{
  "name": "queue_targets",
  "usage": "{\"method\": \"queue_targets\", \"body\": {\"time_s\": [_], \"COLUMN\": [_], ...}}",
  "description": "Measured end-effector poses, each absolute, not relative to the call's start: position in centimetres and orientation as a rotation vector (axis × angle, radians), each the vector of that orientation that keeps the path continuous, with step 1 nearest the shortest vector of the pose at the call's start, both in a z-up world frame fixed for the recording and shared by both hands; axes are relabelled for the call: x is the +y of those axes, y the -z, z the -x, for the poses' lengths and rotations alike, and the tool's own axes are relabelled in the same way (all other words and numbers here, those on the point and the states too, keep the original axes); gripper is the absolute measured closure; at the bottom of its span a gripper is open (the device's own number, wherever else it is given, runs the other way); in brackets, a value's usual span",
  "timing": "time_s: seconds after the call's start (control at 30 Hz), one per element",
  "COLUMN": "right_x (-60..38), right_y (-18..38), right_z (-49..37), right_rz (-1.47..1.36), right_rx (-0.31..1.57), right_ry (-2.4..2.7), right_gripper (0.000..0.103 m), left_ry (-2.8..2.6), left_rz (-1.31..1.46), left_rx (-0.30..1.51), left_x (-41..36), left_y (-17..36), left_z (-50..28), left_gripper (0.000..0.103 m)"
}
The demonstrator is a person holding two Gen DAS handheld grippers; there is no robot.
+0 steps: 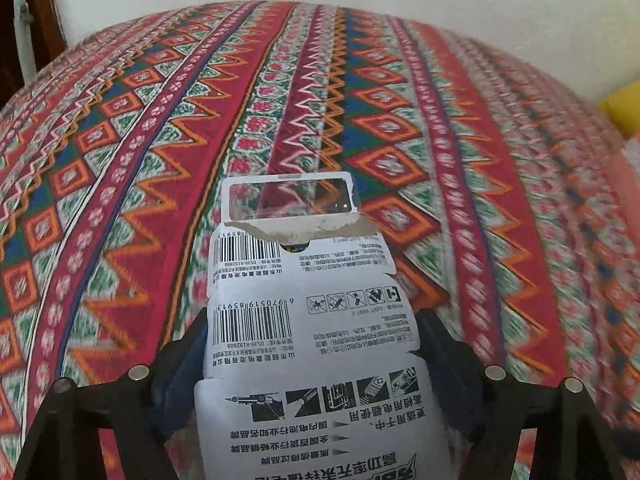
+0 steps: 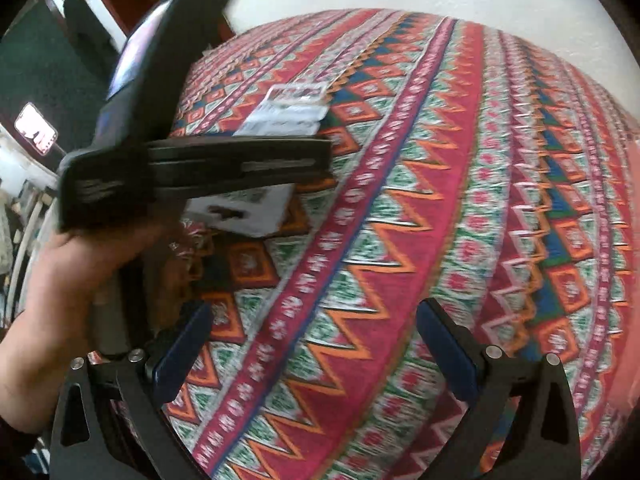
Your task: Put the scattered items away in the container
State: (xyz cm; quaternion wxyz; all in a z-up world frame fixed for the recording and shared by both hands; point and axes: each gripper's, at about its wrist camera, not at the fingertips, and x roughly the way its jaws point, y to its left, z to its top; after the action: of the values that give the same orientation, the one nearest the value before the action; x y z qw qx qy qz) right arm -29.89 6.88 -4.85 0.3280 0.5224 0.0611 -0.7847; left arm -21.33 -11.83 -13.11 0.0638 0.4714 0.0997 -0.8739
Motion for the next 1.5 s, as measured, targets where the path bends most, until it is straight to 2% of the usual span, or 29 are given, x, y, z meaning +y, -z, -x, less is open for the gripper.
{"method": "queue_targets", "body": {"time_s": [0.27, 0.47, 0.67, 0.83, 1.03, 1.2, 1.27, 1.5], "right_x": [11.2, 14.1, 20.4, 23.9, 28.0, 27.7, 27.4, 31.8], "right_y": [3.5, 4.8, 5.1, 4.9, 4.6, 5.3, 6.1, 6.0], "right_z": [29.0, 26.0, 24.4, 24.4, 24.5, 25.8, 26.6, 25.9], "right_rz": [-1.351, -1.428, -1.533, -1.543, -1.537, -1.538, -1.547, -1.529], "right_rx": [0.148, 0.155, -0.183, -0.444, -0.74, -0.743, -0.769, -0.809], "right_ry": [2.122, 2.179, 2.185, 2.125, 2.034, 2.032, 2.014, 2.105], "right_gripper": [0.0, 0.0, 0.0, 0.0, 0.0, 0.0, 0.0, 0.0], "left_ry": [2.746, 2.972, 3.216, 3.364, 3.406, 3.313, 3.265, 3.202], "left_rz": [-1.32, -1.224, -1.109, -1.049, -1.141, -1.258, -1.372, -1.376], "left_rx": [0.325, 0.276, 0.198, 0.027, -0.121, -0.283, -0.34, -0.419], "left_x": [-10.4, -4.7, 1.9, 12.2, 23.7, 30.2, 31.8, 29.8], "left_y": [9.0, 1.5, -6.4, -10.2, -11.8, -10.7, -9.6, -7.7], "left_z": [15.7, 14.6, 14.0, 17.1, 22.3, 27.4, 28.9, 27.1], "left_gripper": [0.022, 0.022, 0.022, 0.022, 0.022, 0.017, 0.016, 0.015]}}
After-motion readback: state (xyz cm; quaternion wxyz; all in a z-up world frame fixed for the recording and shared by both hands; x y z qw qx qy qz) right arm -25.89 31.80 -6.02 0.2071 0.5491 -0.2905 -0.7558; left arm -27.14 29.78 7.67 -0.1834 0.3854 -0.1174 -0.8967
